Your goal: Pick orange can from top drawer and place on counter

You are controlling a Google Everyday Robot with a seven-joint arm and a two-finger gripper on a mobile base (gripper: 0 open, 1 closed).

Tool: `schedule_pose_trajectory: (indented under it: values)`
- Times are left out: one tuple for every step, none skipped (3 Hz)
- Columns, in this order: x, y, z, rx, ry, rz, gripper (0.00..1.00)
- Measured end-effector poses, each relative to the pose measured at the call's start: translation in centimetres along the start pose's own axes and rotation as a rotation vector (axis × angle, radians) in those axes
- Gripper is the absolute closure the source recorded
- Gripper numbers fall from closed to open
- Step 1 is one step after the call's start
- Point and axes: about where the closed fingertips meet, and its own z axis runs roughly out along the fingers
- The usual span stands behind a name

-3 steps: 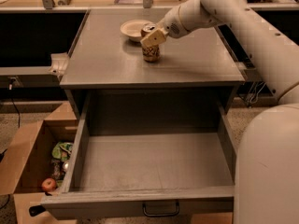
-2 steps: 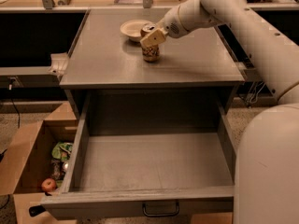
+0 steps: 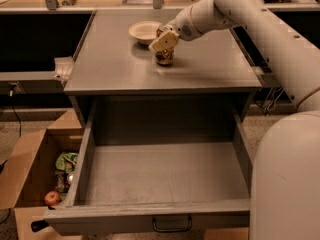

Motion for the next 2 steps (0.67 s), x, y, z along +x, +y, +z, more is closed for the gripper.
schedule_pose_trajectory:
  values:
    - [0.0, 0.0, 0.0, 0.000, 0.000, 0.000, 0.00]
    - [-3.3, 0.7, -2.0, -0.014, -0.096, -0.064, 0.00]
